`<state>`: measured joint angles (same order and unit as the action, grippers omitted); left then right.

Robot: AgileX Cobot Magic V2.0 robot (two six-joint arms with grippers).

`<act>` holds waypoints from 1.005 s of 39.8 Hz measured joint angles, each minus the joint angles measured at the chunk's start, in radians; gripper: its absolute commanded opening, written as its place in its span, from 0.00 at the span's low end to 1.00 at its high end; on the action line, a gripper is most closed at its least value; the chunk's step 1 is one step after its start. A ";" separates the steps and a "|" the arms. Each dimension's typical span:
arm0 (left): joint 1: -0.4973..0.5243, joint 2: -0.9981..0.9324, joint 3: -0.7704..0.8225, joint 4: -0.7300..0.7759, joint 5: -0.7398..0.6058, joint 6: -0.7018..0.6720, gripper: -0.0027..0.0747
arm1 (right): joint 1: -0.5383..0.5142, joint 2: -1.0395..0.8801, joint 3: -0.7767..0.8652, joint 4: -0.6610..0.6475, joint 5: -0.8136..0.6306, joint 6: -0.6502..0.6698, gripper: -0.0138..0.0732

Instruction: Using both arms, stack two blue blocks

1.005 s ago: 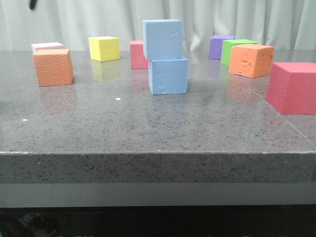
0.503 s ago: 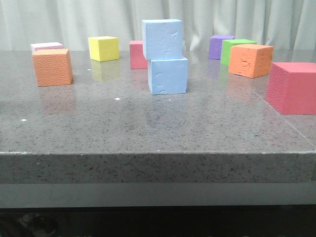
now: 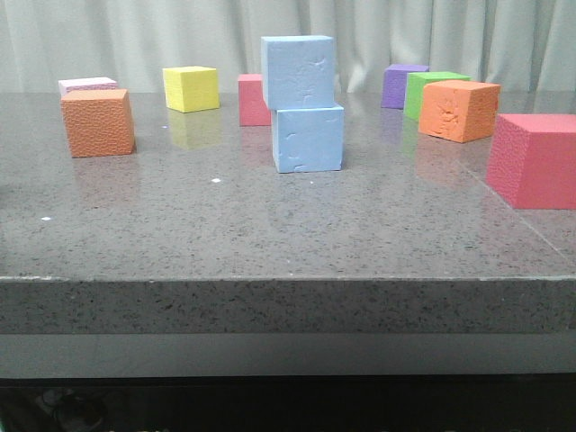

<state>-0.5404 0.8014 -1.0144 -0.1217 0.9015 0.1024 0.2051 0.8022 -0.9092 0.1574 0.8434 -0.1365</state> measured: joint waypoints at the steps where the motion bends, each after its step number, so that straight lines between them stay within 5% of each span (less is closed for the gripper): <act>1: 0.000 -0.014 0.017 0.000 -0.016 0.003 0.92 | 0.000 0.000 0.000 0.000 0.005 0.000 0.76; 9: 0.000 -0.059 0.088 -0.002 -0.065 0.011 0.92 | 0.000 0.000 0.000 0.000 0.016 0.000 0.76; 12: 0.000 -0.059 0.090 -0.002 -0.067 0.011 0.88 | 0.000 0.000 0.000 0.000 0.016 0.000 0.68; 16: 0.000 -0.059 0.091 -0.002 -0.078 0.011 0.70 | 0.000 0.000 0.000 0.000 0.018 0.000 0.48; 24: 0.000 -0.059 0.091 -0.002 -0.089 0.011 0.12 | 0.000 0.000 0.000 0.000 0.018 0.000 0.08; 26: 0.000 -0.059 0.091 -0.002 -0.091 0.011 0.01 | 0.000 0.000 0.000 0.000 0.018 0.000 0.08; 40: 0.000 -0.059 0.091 -0.002 -0.095 0.011 0.01 | 0.000 0.000 0.000 0.000 0.020 0.000 0.08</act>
<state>-0.5404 0.7425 -0.9231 -0.1236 0.8063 0.1138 0.2051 0.8022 -0.9092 0.1574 0.8636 -0.1365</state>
